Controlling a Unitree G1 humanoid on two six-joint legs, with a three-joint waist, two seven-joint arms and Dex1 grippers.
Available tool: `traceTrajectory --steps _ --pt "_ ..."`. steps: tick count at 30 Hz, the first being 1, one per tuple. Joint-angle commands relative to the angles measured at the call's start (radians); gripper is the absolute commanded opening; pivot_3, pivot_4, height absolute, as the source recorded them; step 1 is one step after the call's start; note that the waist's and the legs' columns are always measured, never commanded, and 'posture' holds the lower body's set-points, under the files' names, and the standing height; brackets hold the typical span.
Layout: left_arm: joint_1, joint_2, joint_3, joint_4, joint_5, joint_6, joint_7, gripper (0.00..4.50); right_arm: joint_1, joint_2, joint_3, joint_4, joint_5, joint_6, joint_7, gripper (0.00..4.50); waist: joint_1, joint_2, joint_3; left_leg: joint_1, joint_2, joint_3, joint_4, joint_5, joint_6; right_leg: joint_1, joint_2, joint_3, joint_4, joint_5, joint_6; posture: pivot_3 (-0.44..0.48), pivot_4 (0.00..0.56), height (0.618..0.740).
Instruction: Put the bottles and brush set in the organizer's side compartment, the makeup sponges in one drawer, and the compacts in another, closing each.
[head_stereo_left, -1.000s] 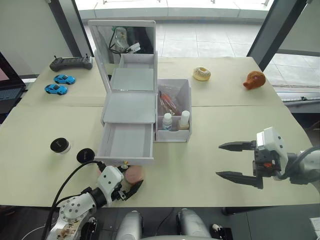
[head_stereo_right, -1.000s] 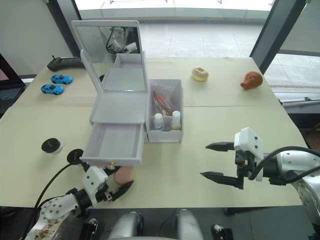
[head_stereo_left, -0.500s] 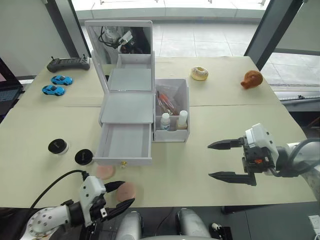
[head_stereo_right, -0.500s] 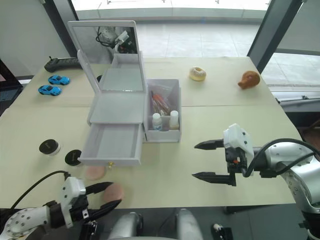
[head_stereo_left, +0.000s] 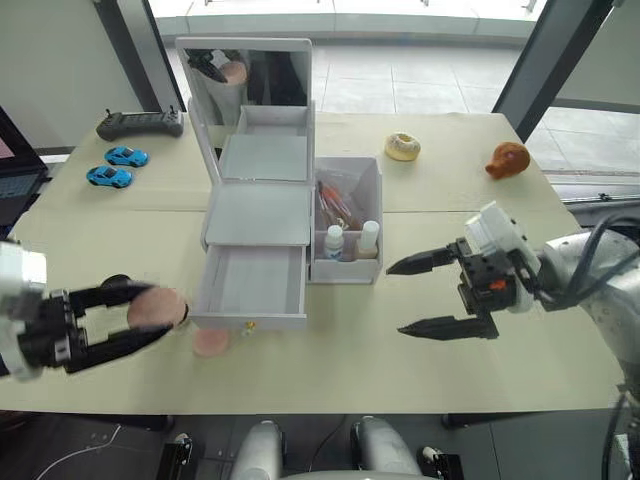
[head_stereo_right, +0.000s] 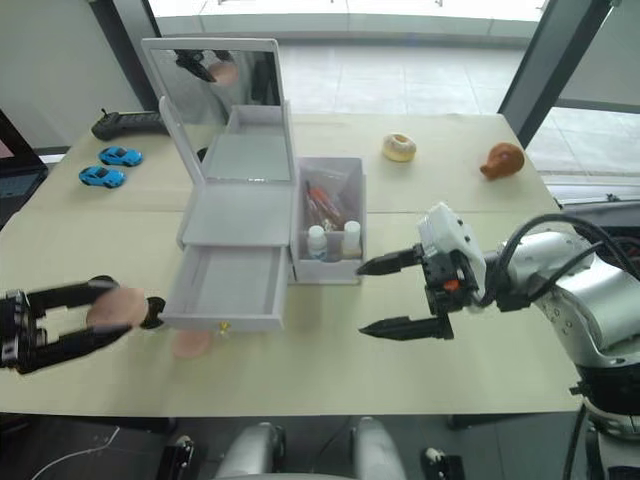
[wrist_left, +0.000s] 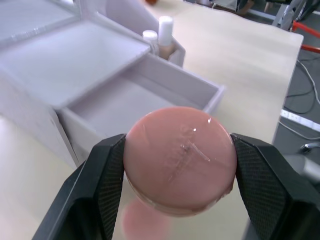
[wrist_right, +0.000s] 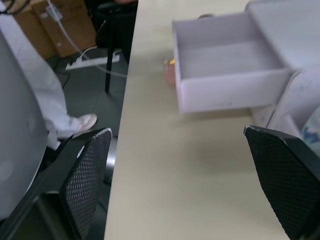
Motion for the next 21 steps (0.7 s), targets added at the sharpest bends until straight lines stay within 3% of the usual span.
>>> traceTrajectory --steps 1,6,10,21 --pt "-0.124 0.036 -0.13 0.016 0.048 0.027 0.055 2.95 -0.037 0.007 -0.032 -0.003 0.048 0.043 -0.031 4.5 -0.001 0.001 0.001 0.0 0.0 0.0 0.0 0.0 0.0 0.0 0.0 0.0 0.0 0.0 0.0 0.0 0.15 0.74" --pt "-0.343 0.04 -0.38 0.13 0.202 0.001 0.048 2.95 -0.028 0.015 -0.041 -0.046 0.016 0.009 -0.067 4.5 -0.005 0.001 0.001 -0.001 0.0 -0.001 -0.001 0.0 0.0 -0.001 0.001 0.001 0.002 0.0 0.0 0.0 0.15 0.74" --pt "-0.45 0.018 -0.497 0.197 0.296 -0.011 0.039 2.95 0.0 0.008 -0.054 -0.072 0.002 0.004 -0.095 4.5 -0.01 0.001 0.001 -0.001 0.0 -0.001 -0.001 0.0 0.0 -0.002 0.002 0.001 0.002 0.0 0.0 0.0 0.15 0.74" --pt "-0.54 -0.058 -0.547 0.183 0.296 0.014 -0.008 2.95 0.069 0.007 -0.083 -0.102 0.001 -0.005 -0.135 4.5 -0.012 0.001 0.001 -0.001 0.001 -0.002 0.0 0.0 0.0 -0.001 0.003 0.001 0.003 0.0 0.0 0.0 0.15 0.74"
